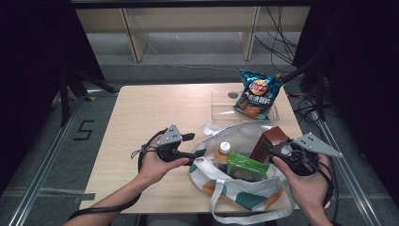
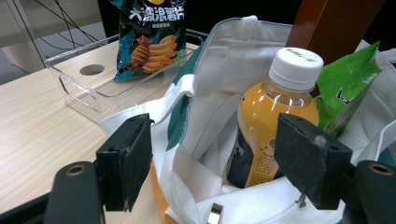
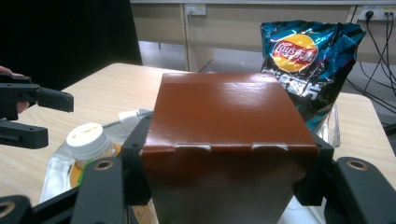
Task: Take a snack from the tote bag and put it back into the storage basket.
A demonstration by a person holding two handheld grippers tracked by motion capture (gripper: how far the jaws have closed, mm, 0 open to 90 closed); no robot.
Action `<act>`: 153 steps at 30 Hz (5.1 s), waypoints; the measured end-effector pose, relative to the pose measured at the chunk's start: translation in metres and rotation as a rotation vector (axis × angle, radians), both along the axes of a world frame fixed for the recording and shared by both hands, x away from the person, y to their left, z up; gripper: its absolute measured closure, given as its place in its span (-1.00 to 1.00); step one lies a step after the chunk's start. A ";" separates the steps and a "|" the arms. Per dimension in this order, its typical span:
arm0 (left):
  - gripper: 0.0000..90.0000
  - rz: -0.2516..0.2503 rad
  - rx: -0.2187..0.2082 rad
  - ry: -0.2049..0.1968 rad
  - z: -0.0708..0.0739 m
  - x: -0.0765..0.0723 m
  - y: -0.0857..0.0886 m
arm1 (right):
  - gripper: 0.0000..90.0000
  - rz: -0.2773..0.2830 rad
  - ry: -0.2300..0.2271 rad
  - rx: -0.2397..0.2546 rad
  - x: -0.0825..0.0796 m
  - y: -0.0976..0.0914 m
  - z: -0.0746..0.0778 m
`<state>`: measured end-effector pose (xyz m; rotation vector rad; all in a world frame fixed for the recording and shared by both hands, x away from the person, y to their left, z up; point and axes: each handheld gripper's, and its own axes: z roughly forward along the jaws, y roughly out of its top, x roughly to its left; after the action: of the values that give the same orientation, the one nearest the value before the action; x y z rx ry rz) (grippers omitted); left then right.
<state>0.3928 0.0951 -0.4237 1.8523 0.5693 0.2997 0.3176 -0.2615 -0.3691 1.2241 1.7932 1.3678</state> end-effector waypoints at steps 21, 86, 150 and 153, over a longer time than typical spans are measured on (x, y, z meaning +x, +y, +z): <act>-0.39 -0.001 -0.002 0.001 0.000 0.000 -0.001 | -0.13 -0.007 -0.041 0.007 0.007 -0.009 0.020; -0.39 -0.004 -0.013 -0.003 0.001 0.001 0.000 | -0.13 -0.035 -0.152 0.051 0.032 -0.018 0.076; -0.40 -0.002 -0.010 -0.003 0.002 0.000 0.000 | -0.13 -0.119 -0.251 0.082 0.064 -0.029 0.084; -0.40 -0.001 -0.010 -0.003 0.002 0.000 0.000 | -0.13 -0.119 -0.259 0.082 0.066 -0.030 0.084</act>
<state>0.3923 0.0955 -0.4217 1.8424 0.5670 0.2984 0.3832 -0.2913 -0.2852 1.1188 1.4768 1.4697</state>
